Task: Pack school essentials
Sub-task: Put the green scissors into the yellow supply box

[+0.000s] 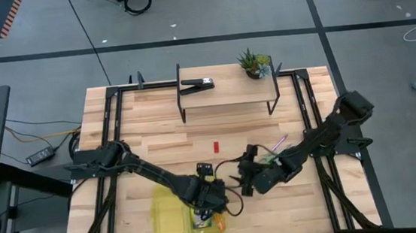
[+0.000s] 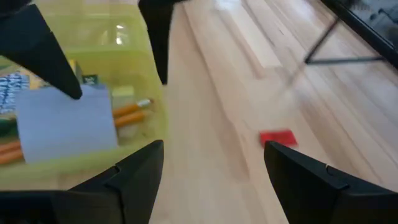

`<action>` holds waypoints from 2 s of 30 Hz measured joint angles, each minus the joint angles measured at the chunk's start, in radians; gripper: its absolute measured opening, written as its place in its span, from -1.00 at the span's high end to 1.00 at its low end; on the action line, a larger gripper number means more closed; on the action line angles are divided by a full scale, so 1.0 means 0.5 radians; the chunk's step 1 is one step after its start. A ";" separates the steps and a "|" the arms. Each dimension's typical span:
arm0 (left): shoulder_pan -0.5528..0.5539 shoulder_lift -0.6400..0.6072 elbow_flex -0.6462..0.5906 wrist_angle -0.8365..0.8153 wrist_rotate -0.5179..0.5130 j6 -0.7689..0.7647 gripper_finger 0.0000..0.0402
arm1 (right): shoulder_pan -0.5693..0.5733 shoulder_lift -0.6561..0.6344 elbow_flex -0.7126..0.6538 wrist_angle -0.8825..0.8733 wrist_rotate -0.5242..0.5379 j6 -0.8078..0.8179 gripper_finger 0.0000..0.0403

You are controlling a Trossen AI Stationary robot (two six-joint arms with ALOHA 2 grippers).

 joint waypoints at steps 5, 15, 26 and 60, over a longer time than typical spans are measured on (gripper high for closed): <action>0.084 -0.001 0.000 0.008 0.004 0.214 -0.93 | -0.004 -0.284 -0.305 -0.006 -0.120 0.201 -0.41; 0.275 -0.002 0.000 0.047 0.005 0.527 -0.67 | -0.053 -0.672 -0.573 -0.486 -0.509 0.353 -0.41; 0.507 -0.166 0.001 0.230 -0.009 0.677 -0.38 | -0.370 -0.726 -0.328 -1.046 -0.696 -0.074 -0.41; 0.724 -0.774 -0.564 1.622 0.342 -0.270 0.14 | -0.646 -1.086 0.325 -1.547 -1.236 0.187 -0.41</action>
